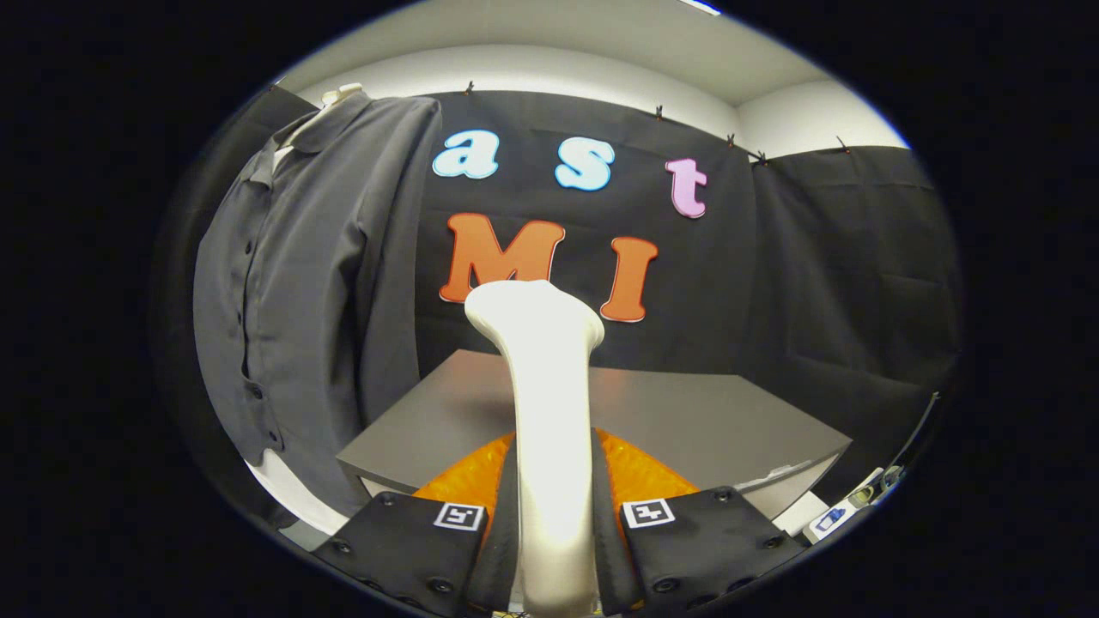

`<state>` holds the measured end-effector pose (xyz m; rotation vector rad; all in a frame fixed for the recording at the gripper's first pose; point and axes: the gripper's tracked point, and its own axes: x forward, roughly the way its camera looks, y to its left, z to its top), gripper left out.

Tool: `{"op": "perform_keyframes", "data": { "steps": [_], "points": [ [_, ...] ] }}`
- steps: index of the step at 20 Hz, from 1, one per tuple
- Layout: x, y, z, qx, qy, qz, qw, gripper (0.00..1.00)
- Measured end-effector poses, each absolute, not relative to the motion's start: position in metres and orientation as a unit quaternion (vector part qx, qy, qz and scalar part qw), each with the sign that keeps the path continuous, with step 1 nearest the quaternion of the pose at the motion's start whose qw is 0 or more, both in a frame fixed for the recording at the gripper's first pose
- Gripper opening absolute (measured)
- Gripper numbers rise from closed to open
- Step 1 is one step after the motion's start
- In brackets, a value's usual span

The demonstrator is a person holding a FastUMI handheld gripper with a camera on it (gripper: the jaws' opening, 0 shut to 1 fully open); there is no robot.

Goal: Iron the clothes twice with a garment steamer, once on the left side and once on the right side.

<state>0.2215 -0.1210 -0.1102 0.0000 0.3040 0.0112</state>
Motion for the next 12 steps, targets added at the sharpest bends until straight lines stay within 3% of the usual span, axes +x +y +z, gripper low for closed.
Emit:
{"op": "perform_keyframes", "data": {
  "steps": [7, 12],
  "points": [
    [0.164, -0.094, -0.069, -0.016, 0.127, 0.004, 0.992, 0.45],
    [0.159, -0.049, -0.044, -0.035, 0.109, -0.01, 0.993, 0.45]
  ]
}}
